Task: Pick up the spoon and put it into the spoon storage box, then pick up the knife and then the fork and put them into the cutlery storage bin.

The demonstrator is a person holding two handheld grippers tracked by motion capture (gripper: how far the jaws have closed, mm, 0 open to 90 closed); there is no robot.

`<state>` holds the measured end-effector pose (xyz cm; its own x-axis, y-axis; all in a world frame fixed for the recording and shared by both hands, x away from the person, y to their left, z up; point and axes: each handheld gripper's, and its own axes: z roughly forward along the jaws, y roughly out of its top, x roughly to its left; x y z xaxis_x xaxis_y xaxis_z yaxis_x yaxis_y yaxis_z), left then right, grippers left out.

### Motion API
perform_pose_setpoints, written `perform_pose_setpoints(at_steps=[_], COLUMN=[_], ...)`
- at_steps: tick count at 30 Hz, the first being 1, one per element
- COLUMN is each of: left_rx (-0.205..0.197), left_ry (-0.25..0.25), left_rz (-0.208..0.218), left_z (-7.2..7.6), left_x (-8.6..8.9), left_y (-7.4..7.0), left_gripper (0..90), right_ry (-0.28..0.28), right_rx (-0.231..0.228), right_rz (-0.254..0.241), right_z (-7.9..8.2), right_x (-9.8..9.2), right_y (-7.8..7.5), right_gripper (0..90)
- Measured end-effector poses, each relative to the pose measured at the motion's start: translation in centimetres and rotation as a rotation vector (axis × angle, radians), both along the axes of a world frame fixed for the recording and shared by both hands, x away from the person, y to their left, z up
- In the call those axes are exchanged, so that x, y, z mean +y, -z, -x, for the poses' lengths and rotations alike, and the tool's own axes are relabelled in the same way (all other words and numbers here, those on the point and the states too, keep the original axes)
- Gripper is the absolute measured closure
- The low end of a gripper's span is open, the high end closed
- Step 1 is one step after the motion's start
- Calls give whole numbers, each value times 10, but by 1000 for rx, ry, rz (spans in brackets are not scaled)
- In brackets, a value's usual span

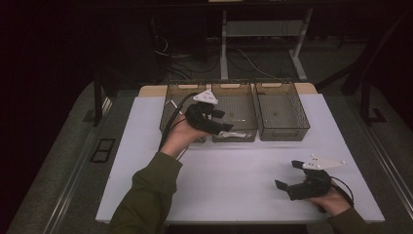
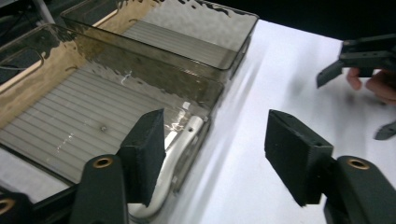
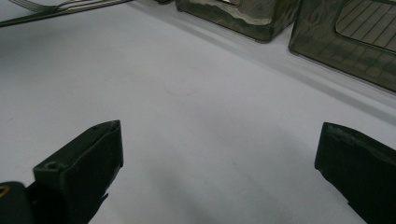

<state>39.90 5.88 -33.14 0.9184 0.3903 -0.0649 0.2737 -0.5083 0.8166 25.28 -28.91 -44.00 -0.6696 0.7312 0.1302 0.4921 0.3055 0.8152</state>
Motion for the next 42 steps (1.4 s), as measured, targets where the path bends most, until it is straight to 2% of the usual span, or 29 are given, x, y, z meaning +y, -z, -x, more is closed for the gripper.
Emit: perform_pose_setpoints(at_steps=[8, 10, 11, 16, 18, 20, 24, 26, 33, 38, 42], left_rx=[-21, -30, -29, -22, -21, -21, -22, -17, 6, 35, 55], left_ry=[-31, -36, -46, -80, -91, -107, -144, -155, -206, -241, -264], left_rz=[30, 25, 36, 29, 27, 33, 7, -5, -84, -135, -151], left_z=[25, 32, 35, 50, 56, 60, 68, 71, 73, 66, 63], left_x=[20, 27, 30, 48, 56, 66, 83, 91, 113, 122, 129], left_y=[1, 2, 4, 14, 18, 24, 36, 42, 62, 75, 82], left_gripper=[295, 281, 277, 270, 287, 318, 428, 511, 758, 730, 700], right_ry=[-3, -5, -2, -3, 0, 4, 6, 6, 5, 6, 9], right_rx=[-4, -2, 1, -5, 12, -3, -4, -2, -5, -6, -6], right_rz=[2, 3, 3, 3, 2, 3, 2, 3, 2, 2, 1], right_z=[0, -1, -1, 0, 2, 0, 0, 1, 1, 1, 2], right_x=[1, 1, 1, 2, 2, 0, 0, 1, 0, 0, -1], right_y=[0, 0, 0, 0, 0, 0, 0, 0, -1, -1, -2], right_gripper=[11, 11, 11, 11, 11, 11, 11, 11, 11, 11, 11])
